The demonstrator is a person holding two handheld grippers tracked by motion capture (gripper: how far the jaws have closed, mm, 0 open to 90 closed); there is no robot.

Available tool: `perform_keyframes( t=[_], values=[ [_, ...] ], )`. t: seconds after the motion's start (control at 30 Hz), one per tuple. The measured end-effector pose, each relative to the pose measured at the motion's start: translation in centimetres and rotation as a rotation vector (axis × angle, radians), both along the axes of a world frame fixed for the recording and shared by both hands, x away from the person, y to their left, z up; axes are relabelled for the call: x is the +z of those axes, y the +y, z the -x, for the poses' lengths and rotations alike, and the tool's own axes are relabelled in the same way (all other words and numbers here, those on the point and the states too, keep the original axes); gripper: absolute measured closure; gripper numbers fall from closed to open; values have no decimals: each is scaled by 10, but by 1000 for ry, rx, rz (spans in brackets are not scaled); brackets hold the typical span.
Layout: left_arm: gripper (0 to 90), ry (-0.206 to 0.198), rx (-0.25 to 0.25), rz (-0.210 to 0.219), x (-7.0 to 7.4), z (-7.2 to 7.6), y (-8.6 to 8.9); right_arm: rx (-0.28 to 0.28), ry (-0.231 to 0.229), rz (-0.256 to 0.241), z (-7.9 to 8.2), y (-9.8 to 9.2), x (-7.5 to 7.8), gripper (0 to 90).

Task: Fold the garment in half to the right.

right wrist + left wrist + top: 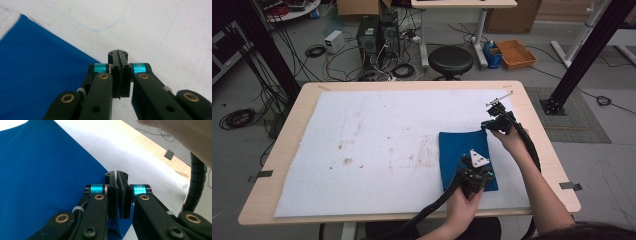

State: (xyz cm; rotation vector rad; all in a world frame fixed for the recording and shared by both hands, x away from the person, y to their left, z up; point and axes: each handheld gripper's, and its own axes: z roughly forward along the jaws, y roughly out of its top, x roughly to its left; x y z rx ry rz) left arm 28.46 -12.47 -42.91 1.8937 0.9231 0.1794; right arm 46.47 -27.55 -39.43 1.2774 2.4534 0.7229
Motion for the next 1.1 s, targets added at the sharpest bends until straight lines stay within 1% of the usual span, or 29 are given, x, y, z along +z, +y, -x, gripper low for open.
perform_keyframes(
  t=[0.07, 0.1, 0.13, 0.17, 0.2, 0.23, 0.27, 0.3, 0.33, 0.37, 0.4, 0.43, 0.47, 0.5, 0.57, 0.6, 0.67, 0.73, 0.77, 0.8, 0.87, 0.9, 0.93, 0.97, 1.0, 1.03, 1.07, 1.1],
  values=[
    [870, 4, -5, 10, -1, -2, -8, 11, -12, 28, 0, 1, -1, 900],
    [865, 4, -5, 10, -1, -2, -8, 11, -12, 28, 0, 1, -1, 900],
    [845, 7, -22, 30, -2, -3, -11, 14, -20, 61, 0, 2, -2, 900],
    [783, 8, -35, 47, -3, -3, -12, 16, -27, 69, 0, 3, -1, 900],
    [695, 4, -44, 59, -3, -3, -12, 21, -32, 71, 0, 3, -1, 900],
    [630, -2, -48, 65, -2, -2, -11, 23, -39, 70, 1, 3, 0, 900],
    [596, -2, -48, 65, -2, -2, -11, 23, -39, 70, 1, 3, 0, 900],
    [596, -11, -52, 72, 0, -1, -9, 25, -49, 73, 2, 2, 1, 879],
    [540, -24, -55, 74, 2, -1, -5, 12, -72, 66, 7, -1, 5, 842],
    [516, -51, -66, 85, 9, -1, 5, 0, -82, 51, 11, -3, 9, 819],
    [503, -51, -66, 85, 9, -1, 5, -8, -96, 43, 14, -5, 12, 771],
    [489, -80, -69, 97, 18, -1, 18, -14, -103, 38, 18, -7, 16, 741],
    [469, -94, -69, 100, 23, -1, 26, -17, -116, 26, 23, -9, 20, 725],
    [469, -111, -71, 102, 28, -1, 35, -19, -140, 16, 30, -12, 24, 703],
    [463, -159, -67, 103, 37, 0, 55, -19, -182, -19, 45, -19, 31, 634],
    [439, -181, -63, 95, 42, 0, 66, -13, -199, -29, 54, -22, 33, 618],
    [432, -222, -45, 91, 48, 1, 91, -2, -241, -33, 73, -28, 35, 585],
    [413, -247, -21, 88, 52, 2, 117, 9, -242, -58, 93, -35, 33, 576],
    [413, -247, -21, 88, 52, 2, 117, 12, -245, -65, 103, -38, 31, 571],
    [413, -263, 27, 72, 54, 1, 144, 16, -239, -77, 112, -40, 28, 572],
    [409, -277, 88, 67, 55, 1, 169, 21, -218, -111, 130, -45, 21, 572],
    [408, -279, 112, 66, 55, 1, 178, 23, -197, -130, 138, -47, 16, 575],
    [408, -279, 112, 66, 55, 1, 178, 26, -180, -141, 144, -49, 12, 580],
    [409, -282, 178, 71, 55, 1, 202, 28, -140, -178, 153, -50, 5, 590],
    [408, -282, 178, 71, 55, 1, 202, 29, -109, -199, 160, -50, 0, 607],
    [409, -286, 215, 73, 55, 2, 219, 30, -90, -214, 167, -51, -5, 620],
    [409, -286, 215, 73, 55, 2, 219, 29, -71, -235, 173, -51, -10, 623],
    [408, -290, 237, 70, 54, 5, 232, 29, -54, -257, 178, -52, -13, 623]
  ],
)
